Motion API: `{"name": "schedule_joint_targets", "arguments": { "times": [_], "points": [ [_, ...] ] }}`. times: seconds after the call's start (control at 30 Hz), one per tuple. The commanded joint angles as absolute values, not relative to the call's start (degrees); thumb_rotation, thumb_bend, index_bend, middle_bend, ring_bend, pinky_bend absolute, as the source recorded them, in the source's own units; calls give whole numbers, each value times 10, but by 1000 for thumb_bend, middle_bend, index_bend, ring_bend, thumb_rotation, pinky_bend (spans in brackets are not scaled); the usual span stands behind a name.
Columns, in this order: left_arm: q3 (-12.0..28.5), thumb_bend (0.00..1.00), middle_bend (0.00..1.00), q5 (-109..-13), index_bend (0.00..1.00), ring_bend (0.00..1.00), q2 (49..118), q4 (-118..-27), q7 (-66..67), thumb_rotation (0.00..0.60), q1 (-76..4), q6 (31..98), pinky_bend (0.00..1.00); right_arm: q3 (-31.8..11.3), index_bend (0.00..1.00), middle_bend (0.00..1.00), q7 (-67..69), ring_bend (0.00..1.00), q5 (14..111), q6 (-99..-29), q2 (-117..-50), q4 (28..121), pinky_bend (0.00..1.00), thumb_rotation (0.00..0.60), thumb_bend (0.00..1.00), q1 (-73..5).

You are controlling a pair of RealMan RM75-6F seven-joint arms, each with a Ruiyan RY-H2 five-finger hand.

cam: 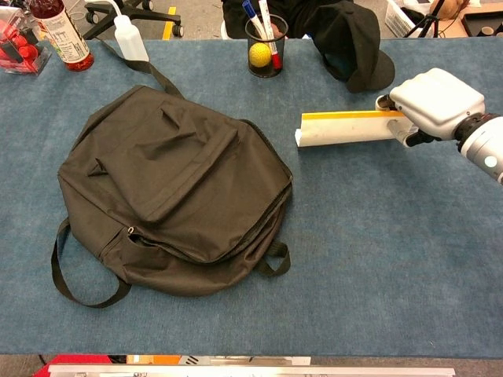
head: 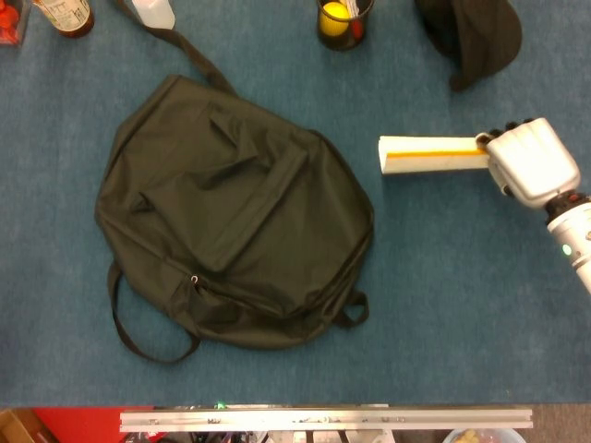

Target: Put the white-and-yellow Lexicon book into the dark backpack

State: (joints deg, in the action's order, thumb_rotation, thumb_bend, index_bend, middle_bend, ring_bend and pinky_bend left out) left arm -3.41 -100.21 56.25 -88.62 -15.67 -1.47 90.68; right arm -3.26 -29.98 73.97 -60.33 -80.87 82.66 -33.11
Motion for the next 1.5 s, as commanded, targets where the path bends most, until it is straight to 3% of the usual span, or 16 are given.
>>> {"name": "schedule_joint_targets", "arguments": {
  "times": [0.03, 0.37, 0.67, 1.0, 1.5],
  "points": [
    [-36, 272, 294, -1024, 310, 298, 550, -899, -155, 600, -37, 891, 262, -42, 865, 678, -296, 563, 745, -623, -806, 826, 644, 600, 489, -326],
    [-53, 272, 293, -1117, 309, 297, 523, -940, -160, 600, -131, 800, 256, -68, 868, 685, -288, 574, 744, -657, -778, 846, 651, 600, 489, -318],
    [-67, 272, 290, -1164, 297, 296, 549, -978, -119, 600, -203, 708, 256, -78, 869, 685, -275, 574, 741, -671, -757, 862, 651, 600, 488, -310],
    [-75, 271, 247, -1152, 226, 262, 602, -1022, -40, 600, -239, 626, 246, -78, 869, 685, -247, 575, 755, -678, -744, 868, 652, 600, 481, -303],
    [-52, 270, 190, -1071, 170, 205, 702, -1056, 95, 600, -278, 521, 232, -75, 869, 685, -220, 576, 768, -680, -734, 869, 651, 600, 479, -295]
  ]
}}
